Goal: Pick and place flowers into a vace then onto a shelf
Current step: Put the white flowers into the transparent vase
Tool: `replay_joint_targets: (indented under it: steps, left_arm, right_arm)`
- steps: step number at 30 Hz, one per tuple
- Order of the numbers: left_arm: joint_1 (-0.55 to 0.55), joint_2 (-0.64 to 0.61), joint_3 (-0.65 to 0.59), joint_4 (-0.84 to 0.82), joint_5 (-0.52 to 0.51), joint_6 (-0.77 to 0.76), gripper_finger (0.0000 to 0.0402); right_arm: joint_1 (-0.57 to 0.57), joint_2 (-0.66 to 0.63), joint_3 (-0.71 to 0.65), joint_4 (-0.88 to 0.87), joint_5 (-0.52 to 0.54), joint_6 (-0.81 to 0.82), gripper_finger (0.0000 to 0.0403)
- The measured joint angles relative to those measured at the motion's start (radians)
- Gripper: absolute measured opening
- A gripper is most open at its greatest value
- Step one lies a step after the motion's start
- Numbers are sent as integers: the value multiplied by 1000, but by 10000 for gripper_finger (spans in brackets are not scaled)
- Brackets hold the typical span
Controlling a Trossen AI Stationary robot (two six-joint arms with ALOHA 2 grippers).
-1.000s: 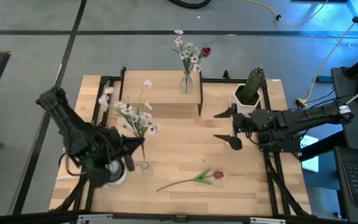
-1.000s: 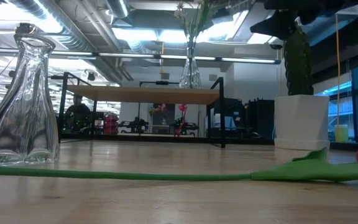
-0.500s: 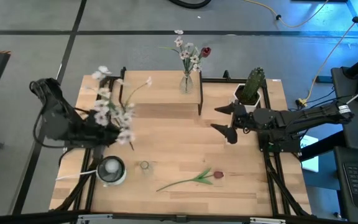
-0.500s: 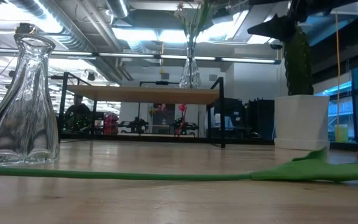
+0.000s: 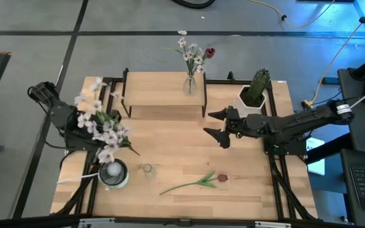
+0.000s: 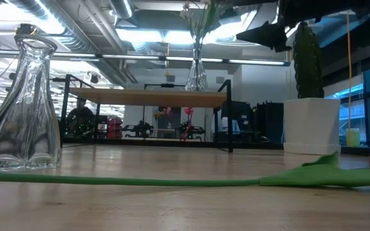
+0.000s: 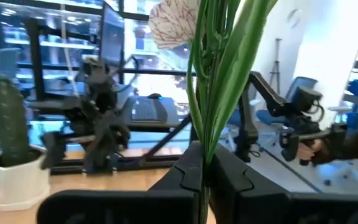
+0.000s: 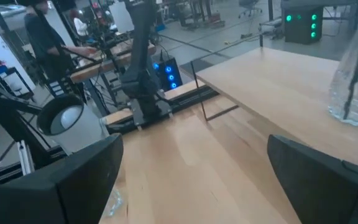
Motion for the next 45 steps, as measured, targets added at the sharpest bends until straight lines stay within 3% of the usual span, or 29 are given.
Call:
replay_joint_targets:
  steps: [6, 12, 17, 35, 45]
  left_arm:
    - [37, -47, -188, 205, 113, -17, 6]
    - [84, -71, -326, 307, 157, -82, 6]
    - [136, -70, -401, 384, 252, -110, 6]
    - [269, -70, -547, 473, 407, -160, 6]
    - [324, -70, -574, 501, 529, -110, 6]
  right_arm:
    - [0, 26, 0, 31, -1, 0, 399]
    - [0, 26, 0, 39, -1, 25, 399]
    - [0, 26, 0, 43, -1, 30, 399]
    - [0, 26, 0, 72, -1, 56, 399]
    - [0, 26, 0, 81, -1, 81, 399]
